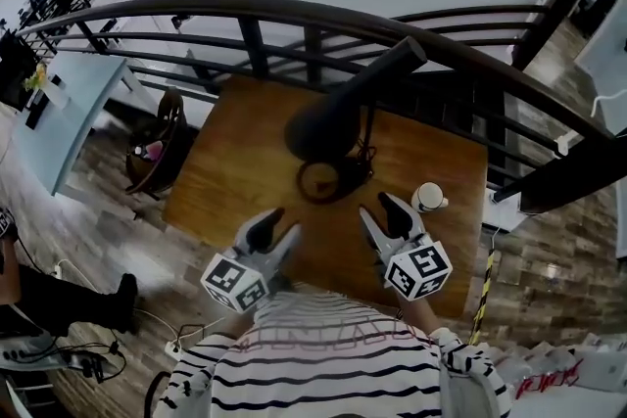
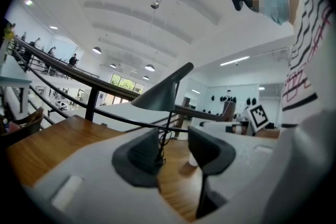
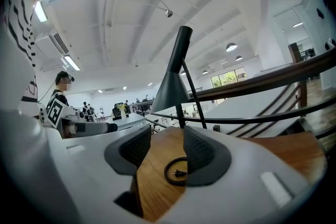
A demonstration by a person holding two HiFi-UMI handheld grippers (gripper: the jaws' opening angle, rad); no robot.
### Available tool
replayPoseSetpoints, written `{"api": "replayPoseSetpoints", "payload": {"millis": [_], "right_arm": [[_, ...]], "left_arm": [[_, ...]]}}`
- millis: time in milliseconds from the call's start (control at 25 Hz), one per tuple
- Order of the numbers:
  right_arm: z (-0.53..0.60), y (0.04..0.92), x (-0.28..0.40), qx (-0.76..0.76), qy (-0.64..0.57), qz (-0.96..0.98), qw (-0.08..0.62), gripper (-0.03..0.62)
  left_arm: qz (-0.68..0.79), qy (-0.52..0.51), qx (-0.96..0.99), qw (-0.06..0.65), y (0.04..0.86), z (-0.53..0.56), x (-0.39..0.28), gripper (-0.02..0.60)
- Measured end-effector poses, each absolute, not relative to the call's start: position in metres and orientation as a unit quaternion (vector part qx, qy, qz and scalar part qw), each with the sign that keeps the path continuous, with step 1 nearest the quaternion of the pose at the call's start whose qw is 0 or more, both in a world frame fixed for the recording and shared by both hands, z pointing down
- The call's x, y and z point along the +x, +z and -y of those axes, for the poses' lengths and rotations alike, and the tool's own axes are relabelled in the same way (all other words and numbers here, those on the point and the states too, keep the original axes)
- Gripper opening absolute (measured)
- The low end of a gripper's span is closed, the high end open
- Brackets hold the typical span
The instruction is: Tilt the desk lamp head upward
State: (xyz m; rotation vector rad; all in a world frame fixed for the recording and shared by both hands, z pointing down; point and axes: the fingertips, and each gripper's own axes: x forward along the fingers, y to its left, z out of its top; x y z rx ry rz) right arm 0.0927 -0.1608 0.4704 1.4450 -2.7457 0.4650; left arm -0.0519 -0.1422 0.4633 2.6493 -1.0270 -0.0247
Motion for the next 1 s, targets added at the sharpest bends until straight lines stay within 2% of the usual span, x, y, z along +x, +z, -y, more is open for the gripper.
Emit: {"api": "replayPoseSetpoints", "payload": {"millis": [480, 680, 1000], "right_arm": [[0.221, 0.461, 0.072, 0.553, 0.118, 0.825, 0.009, 0.178], [0.247, 0.477, 0.089, 0.586, 0.098, 0.803, 0.044, 0.178], [0.293, 0.506, 0.109, 0.594, 0.063, 0.797, 0.083, 0.167]], "left_arm": [[0.253, -0.003, 0.954, 0.16, 0.445, 0.216, -0.075, 0.181], [0.207, 0.005, 0.96, 0.189, 0.456, 0.237, -0.062, 0.24], [0.181, -0.006, 0.955, 0.233, 0.467, 0.262, -0.039, 0.273]]}}
